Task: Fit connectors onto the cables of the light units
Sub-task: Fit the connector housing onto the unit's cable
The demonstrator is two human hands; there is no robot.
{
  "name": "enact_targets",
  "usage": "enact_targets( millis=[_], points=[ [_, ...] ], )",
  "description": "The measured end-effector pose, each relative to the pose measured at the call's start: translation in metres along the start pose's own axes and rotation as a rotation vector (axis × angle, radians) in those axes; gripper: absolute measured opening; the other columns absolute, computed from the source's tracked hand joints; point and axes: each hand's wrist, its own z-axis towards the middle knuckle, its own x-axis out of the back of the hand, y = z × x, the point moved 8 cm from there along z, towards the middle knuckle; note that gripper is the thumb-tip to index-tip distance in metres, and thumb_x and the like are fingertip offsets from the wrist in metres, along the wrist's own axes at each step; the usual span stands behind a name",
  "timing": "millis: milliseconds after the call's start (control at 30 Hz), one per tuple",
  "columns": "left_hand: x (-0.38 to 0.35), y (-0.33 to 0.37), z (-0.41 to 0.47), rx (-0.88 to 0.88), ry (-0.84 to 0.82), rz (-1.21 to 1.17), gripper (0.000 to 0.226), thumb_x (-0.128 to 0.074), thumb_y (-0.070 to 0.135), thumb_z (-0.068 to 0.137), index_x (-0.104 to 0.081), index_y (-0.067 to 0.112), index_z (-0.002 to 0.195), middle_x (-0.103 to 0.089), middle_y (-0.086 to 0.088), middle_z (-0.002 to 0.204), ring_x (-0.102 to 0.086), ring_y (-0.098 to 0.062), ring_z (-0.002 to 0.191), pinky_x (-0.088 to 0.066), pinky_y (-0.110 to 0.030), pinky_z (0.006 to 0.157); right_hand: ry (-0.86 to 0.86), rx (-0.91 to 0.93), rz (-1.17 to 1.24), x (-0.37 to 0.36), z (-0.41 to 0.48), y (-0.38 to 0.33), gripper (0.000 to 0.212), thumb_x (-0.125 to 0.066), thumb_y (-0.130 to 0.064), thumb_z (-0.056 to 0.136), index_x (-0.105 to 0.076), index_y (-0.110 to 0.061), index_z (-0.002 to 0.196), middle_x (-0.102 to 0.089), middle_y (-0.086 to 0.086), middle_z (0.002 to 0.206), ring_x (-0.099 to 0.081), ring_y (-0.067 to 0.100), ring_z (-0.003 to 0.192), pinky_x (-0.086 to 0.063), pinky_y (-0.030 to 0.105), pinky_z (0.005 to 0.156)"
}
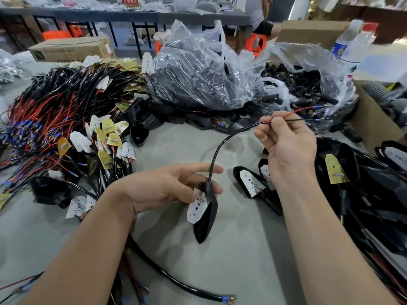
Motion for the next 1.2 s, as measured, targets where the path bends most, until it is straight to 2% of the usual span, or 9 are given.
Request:
enact_targets(
  millis=[133, 367, 467, 533, 600, 700, 800, 933, 1200],
  points=[
    [0.009, -0.001, 0.002, 0.000, 0.119, 0.019, 0.066, -0.057, -0.021, 0.086, -0.058, 0.019, 0.139, -0.072, -0.011, 0.122, -0.060, -0.026, 0.108, -0.049, -0.029, 0.093, 0.000, 0.016, -0.037, 0.003, 0.000, 0.001, 0.019, -0.049, 0.007, 0.101, -0.061, -0.005, 0.093, -0.068, 0.009, 0.075, -0.064, 0.017, 0.059, -0.059, 0.027, 0.062],
    [0.045, 0.010, -0.003, -0.101, 0.693, 0.051, 0.061, -0.056, -0.033, 0.077, -0.068, 0.005, 0.123, -0.078, -0.012, 0.101, -0.072, -0.014, 0.084, -0.057, -0.020, 0.074, -0.071, 0.056, -0.278, -0.008, -0.012, 0.001, 0.012, -0.065, 0.003, 0.090, -0.066, -0.009, 0.092, -0.070, 0.003, 0.078, -0.064, 0.016, 0.068, -0.056, 0.032, 0.070],
    [0.046, 0.013, -0.005, -0.122, 0.700, 0.068, 0.059, -0.053, -0.029, 0.078, -0.073, 0.012, 0.117, -0.080, -0.006, 0.101, -0.075, -0.016, 0.095, -0.057, -0.024, 0.081, -0.396, -0.146, -0.397, -0.036, -0.034, 0.027, 0.074, -0.077, -0.010, 0.076, -0.048, -0.023, 0.143, -0.060, 0.000, 0.122, -0.065, 0.010, 0.106, -0.055, 0.035, 0.094],
    [0.039, 0.018, -0.004, -0.181, 0.642, 0.071, 0.059, -0.052, -0.028, 0.077, -0.077, 0.014, 0.111, -0.079, -0.010, 0.105, -0.074, -0.021, 0.100, -0.055, -0.025, 0.086, -0.470, -0.288, -0.329, -0.048, -0.054, 0.049, 0.096, -0.075, -0.007, 0.082, -0.023, -0.030, 0.159, -0.052, 0.000, 0.130, -0.068, 0.007, 0.104, -0.057, 0.034, 0.095],
    [0.032, 0.023, -0.003, -0.247, 0.589, 0.071, 0.059, -0.054, -0.029, 0.076, -0.080, 0.014, 0.106, -0.078, -0.016, 0.106, -0.070, -0.018, 0.091, -0.053, -0.024, 0.085, -0.484, -0.260, -0.458, -0.055, -0.066, 0.062, 0.077, -0.070, -0.003, 0.090, -0.032, -0.023, 0.155, -0.062, 0.001, 0.116, -0.068, 0.005, 0.091, -0.058, 0.025, 0.086],
    [0.031, 0.024, -0.004, -0.313, 0.641, -0.008, 0.045, -0.063, -0.028, 0.078, -0.076, 0.007, 0.104, -0.079, -0.015, 0.099, -0.072, -0.017, 0.087, -0.059, -0.022, 0.078, -0.645, -0.120, -0.891, -0.062, -0.075, 0.069, 0.029, -0.064, -0.013, 0.090, -0.065, -0.026, 0.117, -0.077, 0.000, 0.099, -0.072, 0.019, 0.095, -0.057, 0.045, 0.092],
    [0.037, 0.022, -0.006, -0.331, 0.799, -0.049, 0.027, -0.079, -0.014, 0.074, -0.075, 0.007, 0.090, -0.077, -0.009, 0.084, -0.070, -0.011, 0.071, -0.055, -0.018, 0.063, -0.594, -0.216, -0.798, -0.056, -0.073, 0.071, 0.028, -0.061, -0.013, 0.091, -0.069, -0.026, 0.115, -0.077, 0.005, 0.100, -0.073, 0.026, 0.095, -0.058, 0.053, 0.089],
    [0.049, 0.025, -0.020, -0.222, 1.099, 0.365, 0.014, -0.091, 0.025, 0.071, -0.078, 0.028, 0.073, -0.075, 0.005, 0.068, -0.066, -0.008, 0.060, -0.050, -0.023, 0.059, -0.418, -0.214, -0.675, -0.048, -0.061, 0.069, 0.025, -0.058, -0.004, 0.095, -0.069, -0.023, 0.107, -0.074, 0.017, 0.100, -0.066, 0.022, 0.083, -0.060, 0.052, 0.086],
    [0.057, 0.022, -0.017, -0.292, 1.037, 0.149, 0.010, -0.090, 0.023, 0.072, -0.081, 0.024, 0.076, -0.071, 0.000, 0.062, -0.054, -0.010, 0.051, -0.044, -0.024, 0.052, -0.359, -0.330, -0.412, -0.046, -0.059, 0.075, 0.022, -0.052, 0.003, 0.098, -0.066, -0.013, 0.105, -0.071, 0.009, 0.085, -0.067, 0.018, 0.075, -0.062, 0.034, 0.071]
  ],
)
